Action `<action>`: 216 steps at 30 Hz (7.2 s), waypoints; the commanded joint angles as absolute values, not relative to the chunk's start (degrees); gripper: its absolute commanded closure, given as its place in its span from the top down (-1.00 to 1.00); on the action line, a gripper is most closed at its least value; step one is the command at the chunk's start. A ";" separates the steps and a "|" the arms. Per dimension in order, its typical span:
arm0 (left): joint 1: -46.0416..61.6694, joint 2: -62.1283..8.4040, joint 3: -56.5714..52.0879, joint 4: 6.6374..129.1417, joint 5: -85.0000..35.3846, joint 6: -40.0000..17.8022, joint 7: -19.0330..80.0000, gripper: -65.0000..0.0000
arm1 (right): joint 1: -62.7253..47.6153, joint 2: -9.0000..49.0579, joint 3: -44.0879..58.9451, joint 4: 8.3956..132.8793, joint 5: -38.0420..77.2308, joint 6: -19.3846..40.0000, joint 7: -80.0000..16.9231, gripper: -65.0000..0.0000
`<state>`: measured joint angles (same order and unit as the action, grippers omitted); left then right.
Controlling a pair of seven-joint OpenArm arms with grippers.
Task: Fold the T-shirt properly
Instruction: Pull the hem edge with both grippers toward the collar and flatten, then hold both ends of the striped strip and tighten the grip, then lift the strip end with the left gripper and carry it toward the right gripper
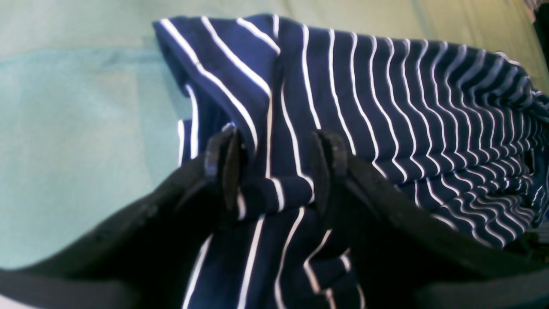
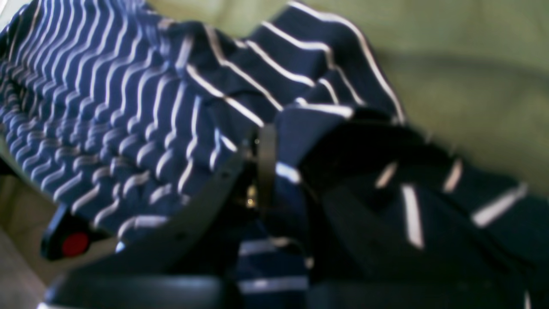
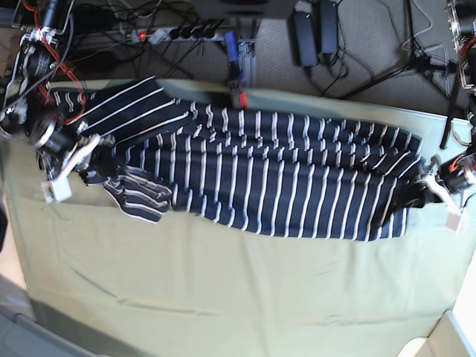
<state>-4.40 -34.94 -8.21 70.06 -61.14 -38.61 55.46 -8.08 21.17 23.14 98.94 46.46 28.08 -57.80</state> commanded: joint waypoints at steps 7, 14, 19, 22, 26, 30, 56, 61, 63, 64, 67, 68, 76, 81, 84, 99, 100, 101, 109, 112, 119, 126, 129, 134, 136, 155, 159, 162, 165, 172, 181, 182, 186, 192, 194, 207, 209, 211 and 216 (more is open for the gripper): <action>-5.39 -36.07 -8.60 70.89 -62.28 -40.00 54.65 -0.09 | -13.50 22.17 27.00 102.13 50.13 31.53 -56.97 -1.00; -5.37 -36.60 -8.73 70.89 -62.35 -40.00 54.65 -0.09 | -15.11 22.17 27.05 102.59 49.15 31.51 -58.39 -1.00; -5.41 -37.93 -8.82 70.89 -64.99 -40.00 54.63 -0.09 | -15.11 22.17 27.05 102.59 47.09 31.48 -60.47 -0.54; -5.41 -38.28 -10.28 71.02 -65.34 -40.00 54.65 -0.09 | -15.09 22.20 27.05 102.61 47.03 31.42 -60.05 0.02; -5.41 -38.26 -13.52 72.07 -65.32 -40.00 54.65 -0.09 | -15.07 22.17 27.38 102.80 47.40 31.33 -58.72 0.06; -5.43 -38.26 -14.68 74.89 -63.90 -40.00 53.45 -0.09 | -13.72 22.04 29.34 103.96 47.64 31.33 -57.87 0.06; -14.92 -34.94 -8.47 55.72 -60.10 -40.00 46.06 0.03 | -9.08 21.74 30.96 104.12 52.10 31.46 -60.07 0.05; -14.92 -33.74 -8.47 55.72 -60.84 -40.00 47.86 0.03 | -9.08 21.74 30.96 104.12 52.10 31.46 -60.07 0.05; -14.92 -33.28 -8.47 55.72 -60.84 -40.00 47.86 0.03 | -9.08 21.74 30.96 104.12 52.10 31.46 -60.07 0.05; -14.90 -33.08 -8.47 55.72 -60.80 -40.00 47.88 0.03 | -9.08 21.74 30.96 104.12 52.10 31.46 -60.07 0.05; -14.90 -32.51 -8.47 55.72 -60.51 -40.00 48.27 0.01 | -9.08 21.74 30.96 104.12 52.07 31.46 -60.05 0.05; -14.90 -32.51 -8.47 55.72 -60.60 -40.00 48.27 -0.04 | -9.08 21.74 30.96 104.12 52.07 31.46 -60.07 0.05; -14.83 -32.93 -8.49 55.90 -66.17 -40.00 54.52 -0.99 | -9.08 21.74 30.96 104.12 51.86 31.48 -60.05 -0.26; -13.08 -35.27 -8.71 58.96 -76.79 -40.00 61.65 -0.99 | -9.08 21.74 30.96 104.09 51.37 31.48 -60.05 -1.00; -10.59 -36.88 -8.69 62.92 -78.89 -40.00 63.51 -0.99 | -9.06 21.74 30.96 104.09 50.72 31.48 -59.96 -1.00; -1.54 -41.30 -8.71 72.58 -79.35 -40.00 64.75 -0.99 | -9.08 21.76 30.96 104.07 48.75 31.48 -59.57 -1.00; -1.39 -41.63 -8.71 72.58 -78.81 -40.00 64.71 -0.99 | -9.06 21.76 30.96 104.07 48.36 31.48 -59.55 -1.00; -1.41 -41.93 -8.71 72.58 -78.26 -40.00 64.71 -0.99 | -9.08 21.76 30.96 104.05 48.34 31.48 -59.53 -1.00; -0.75 -44.66 -8.69 72.53 -72.05 -40.00 63.02 -0.99 | -9.06 21.89 30.96 104.03 45.93 31.48 -58.96 -1.00; -0.78 -45.76 -8.69 72.53 -71.81 -40.00 62.78 -0.98 | -9.06 21.89 30.96 104.03 45.52 31.48 -58.67 -1.00; -0.43 -46.24 -8.69 72.53 -71.18 -40.00 62.85 -0.98 | -9.06 21.91 30.96 104.03 44.77 31.48 -58.48 -1.00; 2.11 -46.22 -8.69 72.53 -71.33 -40.00 62.63 -0.15 | -9.06 21.89 30.96 104.03 44.80 31.48 -57.98 -1.00; 3.22 -46.22 -8.69 72.53 -71.26 -40.00 61.54 0.23 | -9.06 21.89 30.96 104.03 44.80 31.48 -57.43 -1.00; 3.38 -46.17 -8.69 72.29 -69.54 -40.00 59.09 0.23 | -9.08 21.89 30.96 104.03 44.80 31.48 -57.43 -1.00; 3.36 -45.78 -8.69 71.70 -69.54 -40.00 58.87 0.23 | -9.06 21.89 30.96 104.03 44.84 31.46 -57.36 -1.00; 3.31 -39.31 -8.69 67.16 -72.64 -40.00 56.80 0.23 | -9.08 21.87 30.96 104.03 44.99 31.48 -56.99 -1.00; 3.38 -37.19 -8.69 67.16 -71.85 -40.00 56.95 0.23 | -9.06 21.87 30.96 104.03 45.06 31.46 -56.99 -1.00; 3.36 -35.40 -8.69 67.16 -71.75 -40.00 57.01 0.23 | -9.08 21.87 30.96 104.03 45.43 31.46 -57.06 -1.00; 3.38 -34.41 -8.69 67.16 -71.77 -40.00 57.01 0.23 | -9.08 21.87 30.96 104.03 45.43 31.46 -57.06 -1.00; 3.33 -34.30 -8.69 67.16 -72.86 -40.00 56.95 -0.17 | -9.06 21.87 30.96 104.03 45.43 31.46 -57.01 -1.00; 2.20 -34.33 -8.69 67.18 -75.94 -40.00 55.94 -1.00 | -9.06 21.89 30.96 104.03 45.50 31.46 -56.45 -1.00; 1.65 -34.30 -8.69 67.18 -75.37 -40.00 55.29 -1.00 | -9.04 21.89 30.96 104.03 45.50 31.46 -56.07 -1.00; -2.48 -34.28 -8.69 67.18 -72.18 -40.00 53.82 -1.00 | -8.91 21.91 31.09 104.03 45.74 31.44 -54.61 -1.00; -9.19 -34.26 -8.67 67.16 -62.11 -40.00 46.50 -1.00 | -8.91 21.89 31.99 104.03 46.33 31.44 -54.19 -1.00; -10.66 -34.28 -8.67 67.16 -60.29 -40.00 46.48 -1.00 | -8.88 21.89 32.69 104.03 46.33 31.44 -54.17 -1.00; -16.84 -34.30 -7.49 66.87 -51.22 -40.00 41.58 -1.00 | -8.91 21.85 39.33 104.03 48.29 31.46 -55.11 -1.00; -16.51 -34.26 -7.49 70.52 -54.28 -40.00 45.28 -1.00 | -8.93 21.89 39.31 104.03 48.40 31.48 -55.55 -1.00; -14.59 -34.11 -7.49 77.19 -54.63 -40.00 46.78 -1.00 | -9.08 21.87 39.31 104.03 48.40 31.48 -55.55 -1.00; -6.24 -31.11 -7.16 97.97 -53.95 -40.00 47.20 -1.00 | -8.88 21.87 39.31 104.03 48.45 31.48 -55.22 -1.00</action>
<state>-5.10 -30.13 -6.90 97.36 -52.62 -39.33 48.40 -9.52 20.86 38.89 103.13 47.27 28.08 -56.62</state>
